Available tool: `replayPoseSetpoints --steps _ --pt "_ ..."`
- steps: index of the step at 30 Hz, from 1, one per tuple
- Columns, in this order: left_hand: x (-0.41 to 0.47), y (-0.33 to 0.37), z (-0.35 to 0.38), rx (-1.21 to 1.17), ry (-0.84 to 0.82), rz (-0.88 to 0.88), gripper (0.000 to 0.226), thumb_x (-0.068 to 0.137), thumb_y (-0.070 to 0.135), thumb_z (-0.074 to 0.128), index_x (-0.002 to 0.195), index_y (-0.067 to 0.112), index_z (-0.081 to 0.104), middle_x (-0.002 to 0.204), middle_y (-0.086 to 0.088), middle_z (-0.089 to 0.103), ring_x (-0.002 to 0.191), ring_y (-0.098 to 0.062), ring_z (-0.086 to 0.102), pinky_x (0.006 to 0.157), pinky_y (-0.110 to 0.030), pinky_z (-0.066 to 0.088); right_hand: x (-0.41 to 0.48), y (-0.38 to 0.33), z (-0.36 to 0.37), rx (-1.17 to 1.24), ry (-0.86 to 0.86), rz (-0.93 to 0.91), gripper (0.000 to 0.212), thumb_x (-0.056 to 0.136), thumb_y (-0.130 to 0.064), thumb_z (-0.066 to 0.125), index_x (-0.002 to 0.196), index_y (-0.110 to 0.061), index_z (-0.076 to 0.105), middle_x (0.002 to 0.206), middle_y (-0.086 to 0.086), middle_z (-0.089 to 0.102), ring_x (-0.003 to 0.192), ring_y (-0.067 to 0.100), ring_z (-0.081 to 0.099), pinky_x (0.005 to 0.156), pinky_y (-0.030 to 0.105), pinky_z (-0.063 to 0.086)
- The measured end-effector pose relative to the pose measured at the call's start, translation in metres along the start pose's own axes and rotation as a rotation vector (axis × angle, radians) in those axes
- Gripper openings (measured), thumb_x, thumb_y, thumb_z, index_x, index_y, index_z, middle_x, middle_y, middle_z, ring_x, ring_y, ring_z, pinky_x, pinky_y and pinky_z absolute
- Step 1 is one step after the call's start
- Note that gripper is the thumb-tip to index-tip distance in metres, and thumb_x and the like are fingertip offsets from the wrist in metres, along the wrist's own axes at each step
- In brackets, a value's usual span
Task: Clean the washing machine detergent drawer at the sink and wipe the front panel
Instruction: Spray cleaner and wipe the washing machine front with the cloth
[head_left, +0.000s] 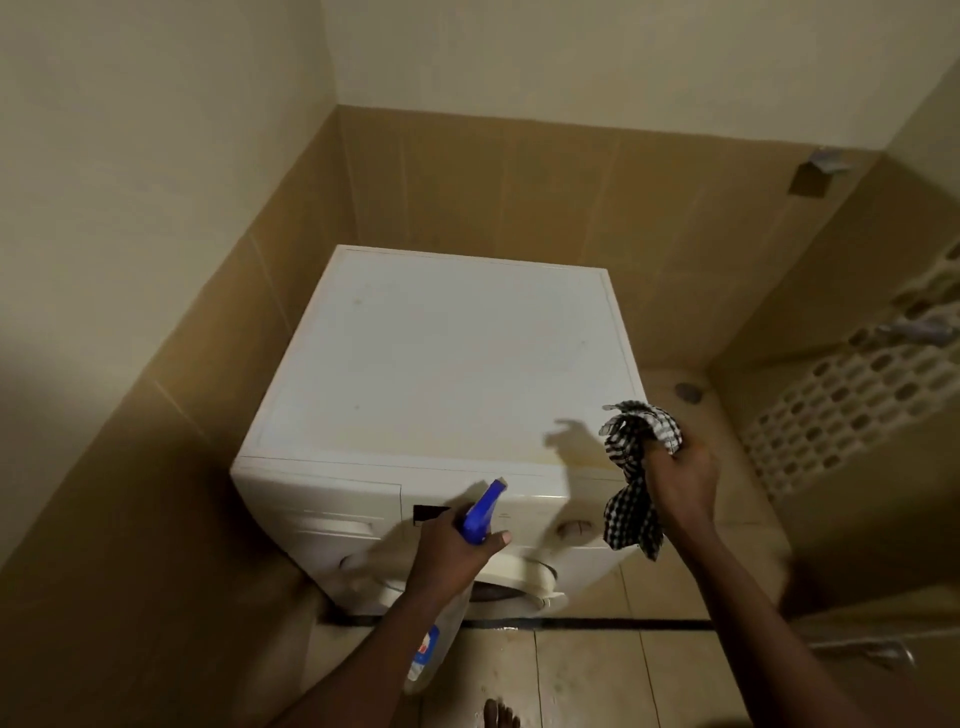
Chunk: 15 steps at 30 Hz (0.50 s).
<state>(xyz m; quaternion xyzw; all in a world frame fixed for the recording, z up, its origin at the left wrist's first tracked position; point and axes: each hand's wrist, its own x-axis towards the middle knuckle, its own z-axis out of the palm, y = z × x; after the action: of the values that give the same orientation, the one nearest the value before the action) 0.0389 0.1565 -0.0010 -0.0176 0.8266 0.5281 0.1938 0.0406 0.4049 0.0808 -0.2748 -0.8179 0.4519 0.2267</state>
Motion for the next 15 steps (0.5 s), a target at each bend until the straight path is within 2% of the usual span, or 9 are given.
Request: replayPoseSetpoints --steps 4,8,10,12,15 --pt "0.001 0.015 0.026 -0.002 -0.037 0.033 0.037 0.072 0.031 0.085 0.103 0.027 0.064 0.086 0.002 0.070 0.077 -0.011 0.065 0.073 -0.019 0.051 0.002 0.014 -0.019 0.008 0.030 0.035 0.026 0.087 -0.016 0.059 0.111 -0.013 0.070 0.092 0.004 0.071 0.084 0.021 0.064 0.075 0.034 0.052" --pt "0.003 0.026 0.049 0.038 -0.062 0.057 0.049 0.069 0.041 0.083 0.112 0.024 0.067 0.080 0.006 0.070 0.077 -0.014 0.066 0.080 -0.031 0.056 0.004 0.025 -0.033 0.005 0.056 0.038 0.026 0.086 -0.019 0.059 0.109 -0.015 0.069 0.091 0.003 0.071 0.085 0.021 0.064 0.077 0.035 0.052" --pt "0.004 0.031 0.058 0.047 -0.081 0.075 0.047 0.069 0.041 0.083 0.110 0.027 0.066 0.080 0.007 0.069 0.077 -0.012 0.065 0.076 -0.024 0.053 0.007 0.031 -0.037 -0.004 0.063 0.041 0.024 0.087 -0.018 0.060 0.109 -0.016 0.070 0.090 0.003 0.071 0.085 0.022 0.064 0.076 0.035 0.052" --pt "0.004 0.036 0.067 0.042 -0.100 0.071 0.044 0.071 0.038 0.084 0.109 0.029 0.065 0.080 0.014 0.066 0.074 -0.003 0.062 0.069 -0.013 0.047 0.007 0.038 -0.039 -0.018 0.072 0.043 0.024 0.087 -0.019 0.060 0.109 -0.017 0.070 0.088 0.003 0.071 0.083 0.022 0.065 0.074 0.035 0.052" --pt "0.003 0.041 0.079 0.016 -0.112 0.064 0.050 0.070 0.039 0.084 0.115 0.027 0.067 0.082 0.018 0.068 0.076 0.005 0.062 0.068 -0.009 0.044 0.002 0.044 -0.041 -0.049 0.080 0.013 0.028 0.087 -0.016 0.059 0.114 -0.018 0.067 0.092 0.000 0.071 0.084 0.019 0.064 0.072 0.031 0.050"
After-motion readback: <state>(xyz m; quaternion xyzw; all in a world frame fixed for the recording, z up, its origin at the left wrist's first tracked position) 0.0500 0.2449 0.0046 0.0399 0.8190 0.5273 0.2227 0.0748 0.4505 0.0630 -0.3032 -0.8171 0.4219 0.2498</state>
